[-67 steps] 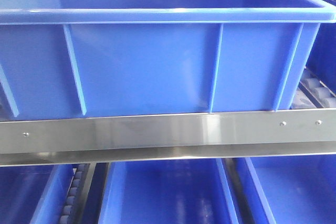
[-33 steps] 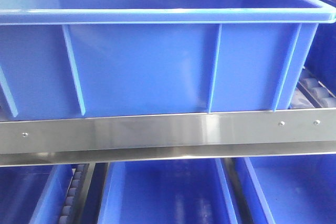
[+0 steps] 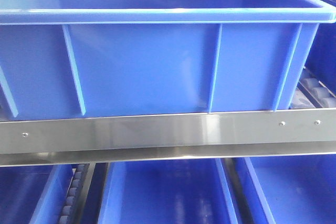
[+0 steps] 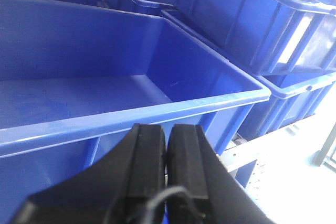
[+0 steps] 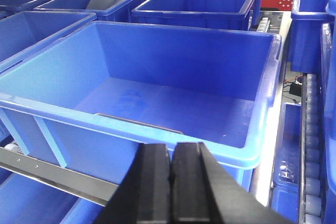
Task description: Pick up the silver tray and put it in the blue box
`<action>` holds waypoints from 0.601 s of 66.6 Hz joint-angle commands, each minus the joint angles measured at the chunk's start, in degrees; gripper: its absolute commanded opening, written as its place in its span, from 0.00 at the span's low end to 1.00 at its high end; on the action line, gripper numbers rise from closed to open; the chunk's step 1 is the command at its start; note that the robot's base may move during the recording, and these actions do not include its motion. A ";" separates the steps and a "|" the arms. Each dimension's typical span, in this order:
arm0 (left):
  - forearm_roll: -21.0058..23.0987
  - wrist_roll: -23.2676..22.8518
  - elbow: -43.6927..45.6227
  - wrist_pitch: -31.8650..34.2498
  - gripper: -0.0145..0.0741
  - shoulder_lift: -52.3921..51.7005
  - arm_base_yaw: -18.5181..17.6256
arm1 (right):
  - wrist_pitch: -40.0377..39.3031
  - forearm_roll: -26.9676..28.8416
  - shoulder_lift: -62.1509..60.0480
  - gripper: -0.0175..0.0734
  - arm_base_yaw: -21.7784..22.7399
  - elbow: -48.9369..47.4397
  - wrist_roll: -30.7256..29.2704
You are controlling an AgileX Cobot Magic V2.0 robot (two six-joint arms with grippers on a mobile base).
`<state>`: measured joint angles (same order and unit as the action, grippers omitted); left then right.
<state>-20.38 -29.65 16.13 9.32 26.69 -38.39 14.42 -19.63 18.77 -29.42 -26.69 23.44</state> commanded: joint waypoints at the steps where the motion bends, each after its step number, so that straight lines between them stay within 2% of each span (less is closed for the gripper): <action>1: 0.05 0.13 1.57 4.99 0.16 0.03 -0.45 | -4.62 -0.90 0.31 0.25 0.10 -1.69 -0.58; 19: 0.05 0.13 1.57 4.99 0.16 0.03 -0.45 | -5.08 -0.74 0.19 0.25 1.29 0.38 -0.88; 23: 0.05 0.13 1.57 4.99 0.16 0.03 -0.45 | -6.69 1.31 -0.02 0.25 3.71 2.70 -3.07; 26: 0.05 0.13 1.57 4.99 0.16 0.03 -0.45 | -9.05 4.84 -0.37 0.25 6.41 5.06 -5.98; 32: 0.05 0.13 1.57 4.99 0.16 0.03 -0.45 | -15.19 11.17 -2.34 0.25 12.39 10.68 -13.91; 36: 0.05 0.13 1.57 4.99 0.16 0.03 -0.45 | -18.63 11.33 -4.71 0.25 16.19 14.14 -17.07; 40: 0.05 0.13 1.57 4.99 0.16 0.03 -0.45 | -18.94 12.13 -8.01 0.25 19.46 17.11 -17.35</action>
<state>-20.38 -29.65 16.13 9.32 26.69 -38.39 2.73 -8.82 13.22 -13.43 -10.72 8.69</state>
